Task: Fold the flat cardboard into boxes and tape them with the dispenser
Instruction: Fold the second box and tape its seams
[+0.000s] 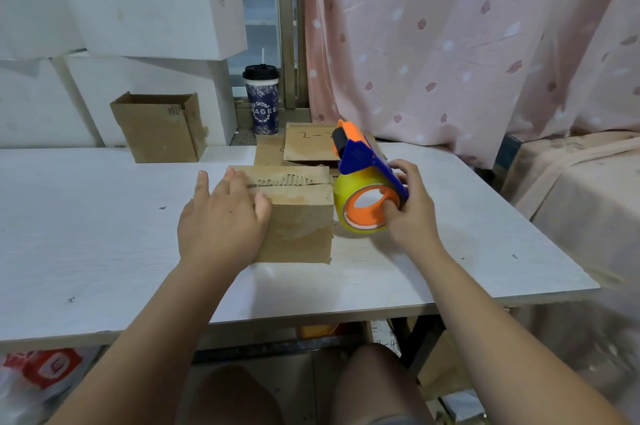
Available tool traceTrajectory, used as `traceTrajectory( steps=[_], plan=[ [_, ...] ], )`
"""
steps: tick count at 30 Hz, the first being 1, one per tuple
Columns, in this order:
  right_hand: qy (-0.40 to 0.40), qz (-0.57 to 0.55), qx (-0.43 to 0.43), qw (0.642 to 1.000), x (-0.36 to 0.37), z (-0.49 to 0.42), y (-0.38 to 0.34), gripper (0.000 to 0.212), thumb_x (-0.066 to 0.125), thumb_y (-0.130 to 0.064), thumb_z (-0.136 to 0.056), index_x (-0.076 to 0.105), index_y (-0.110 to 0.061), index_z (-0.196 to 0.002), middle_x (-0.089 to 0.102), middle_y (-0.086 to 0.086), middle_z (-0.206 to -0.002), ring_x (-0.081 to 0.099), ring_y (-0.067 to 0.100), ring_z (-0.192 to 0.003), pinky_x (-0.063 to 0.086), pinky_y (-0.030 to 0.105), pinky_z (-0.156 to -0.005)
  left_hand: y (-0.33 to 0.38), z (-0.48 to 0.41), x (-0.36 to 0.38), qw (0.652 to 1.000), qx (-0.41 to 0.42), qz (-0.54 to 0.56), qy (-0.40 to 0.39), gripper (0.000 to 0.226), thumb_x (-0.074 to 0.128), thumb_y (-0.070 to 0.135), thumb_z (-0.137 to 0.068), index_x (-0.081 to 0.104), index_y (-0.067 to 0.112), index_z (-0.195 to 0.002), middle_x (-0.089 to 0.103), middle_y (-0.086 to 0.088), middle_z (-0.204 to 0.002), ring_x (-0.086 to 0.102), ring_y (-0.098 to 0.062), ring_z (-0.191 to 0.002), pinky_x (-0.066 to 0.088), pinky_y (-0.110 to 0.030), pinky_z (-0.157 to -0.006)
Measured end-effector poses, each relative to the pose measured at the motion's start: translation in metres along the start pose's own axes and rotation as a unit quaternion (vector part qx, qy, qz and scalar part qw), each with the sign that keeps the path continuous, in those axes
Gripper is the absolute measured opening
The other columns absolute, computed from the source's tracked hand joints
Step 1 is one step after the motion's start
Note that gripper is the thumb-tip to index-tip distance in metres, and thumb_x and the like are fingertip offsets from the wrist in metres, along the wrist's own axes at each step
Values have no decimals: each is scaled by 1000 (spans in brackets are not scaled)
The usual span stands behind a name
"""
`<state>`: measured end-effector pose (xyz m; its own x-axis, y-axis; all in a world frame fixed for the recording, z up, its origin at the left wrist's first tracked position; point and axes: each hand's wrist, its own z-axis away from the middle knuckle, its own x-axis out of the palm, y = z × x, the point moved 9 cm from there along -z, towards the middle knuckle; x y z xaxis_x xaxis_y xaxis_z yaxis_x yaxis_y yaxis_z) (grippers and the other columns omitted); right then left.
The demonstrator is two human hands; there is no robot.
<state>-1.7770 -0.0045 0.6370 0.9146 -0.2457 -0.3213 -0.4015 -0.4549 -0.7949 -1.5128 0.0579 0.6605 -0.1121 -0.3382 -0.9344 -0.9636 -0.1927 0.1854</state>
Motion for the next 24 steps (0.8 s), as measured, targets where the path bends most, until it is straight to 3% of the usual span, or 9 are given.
traceTrajectory(
  steps=[4,8,10,12,15,17,19,21,24],
  plan=[
    [-4,-1,7,1000,7,6,5,74,56,7,-82,38,-57,-113,44,-33,-114,47,-12,-106,46,9,-76,3,-3,-1,998,8,-57,-5,60,11,37,-93,32,15,-145,29,-4,-154,7,-31,-145,20,-48,-113],
    [-7,20,-39,999,7,10,-4,69,55,-5,-80,36,-48,-130,44,-13,-129,44,-4,-111,39,0,-80,37,-5,-9,993,119,21,13,52,19,32,-94,46,14,-134,45,-7,-142,36,-27,-130,28,-37,-105],
    [-15,17,-44,999,8,9,-5,64,58,-14,-79,37,-47,-129,44,-10,-129,44,-8,-110,38,-3,-77,56,-2,-7,985,165,47,-7,49,24,45,-96,46,23,-135,46,0,-142,43,-22,-125,37,-35,-96],
    [-28,-8,-35,999,10,7,-5,63,67,-14,-82,38,-52,-124,45,-13,-129,45,-12,-110,42,0,-75,67,0,-2,983,183,2,-16,66,14,64,-88,37,31,-142,38,5,-149,38,-18,-132,37,-35,-98],
    [-32,4,-47,998,13,4,-9,60,70,-12,-83,43,-43,-126,48,-14,-130,49,-1,-114,44,2,-78,70,0,8,982,175,-65,-18,88,-4,78,-71,18,39,-147,29,5,-153,28,-19,-139,28,-43,-106],
    [-18,52,-67,996,13,1,-15,57,70,-10,-82,49,-29,-131,49,-7,-135,48,6,-119,42,2,-83,66,-3,12,986,146,-77,-14,86,-1,79,-71,18,41,-146,30,6,-153,26,-19,-140,26,-46,-107],
    [-12,91,-94,991,14,0,-22,55,70,-8,-82,51,-17,-133,51,1,-136,48,13,-121,45,12,-91,61,-3,12,989,127,-76,2,81,3,77,-74,20,43,-145,33,7,-151,28,-18,-139,25,-46,-107],
    [-26,99,-127,987,20,4,-31,55,67,-5,-82,50,-16,-133,53,3,-133,49,13,-118,49,23,-92,53,-4,10,990,120,-76,23,78,5,76,-75,23,45,-144,36,8,-150,30,-17,-138,25,-45,-106],
    [-49,104,-174,978,32,11,-40,61,65,-3,-83,44,-20,-137,49,4,-135,43,7,-119,47,22,-90,39,-9,8,990,119,-72,31,77,7,76,-75,24,46,-143,37,9,-149,32,-17,-137,26,-46,-105]
  ],
)
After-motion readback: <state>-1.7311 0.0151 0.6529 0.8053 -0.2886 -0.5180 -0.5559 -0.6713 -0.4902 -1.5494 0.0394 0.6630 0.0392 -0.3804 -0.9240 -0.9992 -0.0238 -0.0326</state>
